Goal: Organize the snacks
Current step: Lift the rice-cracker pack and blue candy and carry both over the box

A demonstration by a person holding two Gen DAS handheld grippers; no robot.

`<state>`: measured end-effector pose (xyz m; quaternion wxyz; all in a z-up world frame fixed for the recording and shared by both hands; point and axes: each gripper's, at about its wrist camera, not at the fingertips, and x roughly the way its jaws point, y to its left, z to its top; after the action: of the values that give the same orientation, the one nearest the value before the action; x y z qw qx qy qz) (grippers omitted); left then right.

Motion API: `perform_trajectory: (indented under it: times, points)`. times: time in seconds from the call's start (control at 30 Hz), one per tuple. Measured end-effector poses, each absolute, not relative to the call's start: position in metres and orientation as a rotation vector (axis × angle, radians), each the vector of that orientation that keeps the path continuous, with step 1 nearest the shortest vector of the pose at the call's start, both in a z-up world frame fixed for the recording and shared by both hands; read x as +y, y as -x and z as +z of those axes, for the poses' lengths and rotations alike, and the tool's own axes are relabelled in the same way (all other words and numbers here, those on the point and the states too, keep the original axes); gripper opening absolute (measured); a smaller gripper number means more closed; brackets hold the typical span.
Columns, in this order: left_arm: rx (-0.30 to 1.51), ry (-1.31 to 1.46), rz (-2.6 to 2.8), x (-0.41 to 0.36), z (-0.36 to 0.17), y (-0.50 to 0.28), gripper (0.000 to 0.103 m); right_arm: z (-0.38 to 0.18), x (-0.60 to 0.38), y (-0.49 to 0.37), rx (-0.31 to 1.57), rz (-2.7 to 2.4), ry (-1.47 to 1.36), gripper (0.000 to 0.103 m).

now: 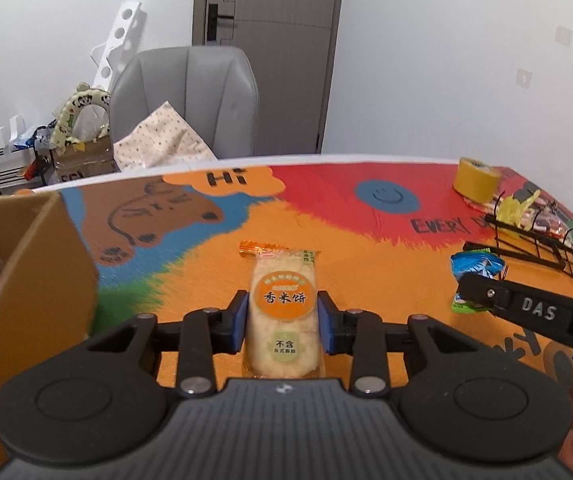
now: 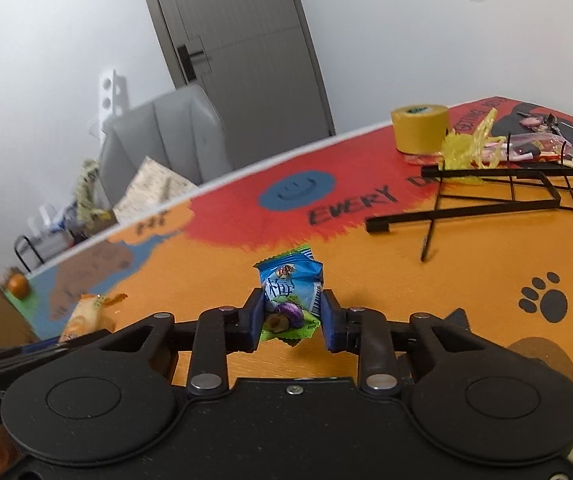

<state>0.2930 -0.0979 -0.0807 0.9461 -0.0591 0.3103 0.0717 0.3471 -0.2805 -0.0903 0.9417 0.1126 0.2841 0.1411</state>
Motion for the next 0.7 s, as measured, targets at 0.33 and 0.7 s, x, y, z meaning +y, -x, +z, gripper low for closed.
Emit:
perform_trajectory:
  times: [0.33,0.7]
  points:
    - [0.579,0.171,0.134,-0.074,-0.052,-0.263,0.034,-0.063,-0.269,-0.318,0.523,0.316,-0.263,0.027]
    - [0.523,0.203,0.134,-0.052,-0.025,-0.23,0.034,-0.044,-0.24,-0.284,0.491,0.371,-0.261,0.027]
